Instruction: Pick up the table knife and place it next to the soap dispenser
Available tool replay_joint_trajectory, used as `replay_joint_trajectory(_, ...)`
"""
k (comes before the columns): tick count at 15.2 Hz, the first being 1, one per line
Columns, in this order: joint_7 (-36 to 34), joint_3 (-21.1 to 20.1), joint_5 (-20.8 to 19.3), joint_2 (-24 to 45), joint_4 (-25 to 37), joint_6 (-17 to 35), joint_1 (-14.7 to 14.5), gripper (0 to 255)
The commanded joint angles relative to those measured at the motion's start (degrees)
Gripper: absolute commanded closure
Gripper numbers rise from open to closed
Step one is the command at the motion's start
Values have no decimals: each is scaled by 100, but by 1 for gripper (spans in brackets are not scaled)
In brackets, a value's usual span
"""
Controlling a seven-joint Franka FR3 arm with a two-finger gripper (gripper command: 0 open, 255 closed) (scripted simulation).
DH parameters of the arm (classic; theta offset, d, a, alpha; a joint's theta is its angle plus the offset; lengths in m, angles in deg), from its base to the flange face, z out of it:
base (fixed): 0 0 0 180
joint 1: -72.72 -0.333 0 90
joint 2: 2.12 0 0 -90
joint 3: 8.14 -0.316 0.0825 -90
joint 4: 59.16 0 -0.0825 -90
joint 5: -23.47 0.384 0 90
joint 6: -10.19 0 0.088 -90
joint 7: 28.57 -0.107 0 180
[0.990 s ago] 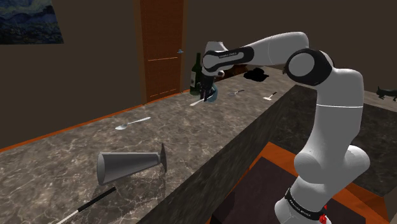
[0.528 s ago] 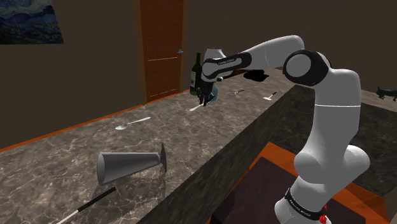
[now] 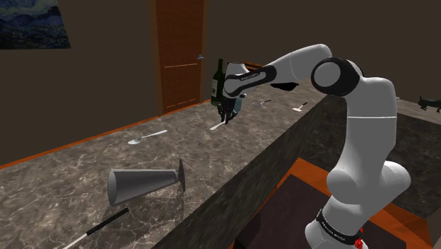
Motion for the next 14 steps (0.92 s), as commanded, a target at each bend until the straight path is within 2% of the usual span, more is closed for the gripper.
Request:
replay_joint_trajectory(1,-8,5,-12,22,-15,39,-5,255)
replay_joint_trajectory(7,-8,5,-11,22,-14,38,-5,255)
replay_joint_trajectory(8,-8,5,-11,22,-14,38,-5,0)
replay_joint_trajectory(13,-8,5,-11,22,-14,38,-5,0)
replay_joint_trajectory(14,21,-19,35,-77,38,-107,15,0)
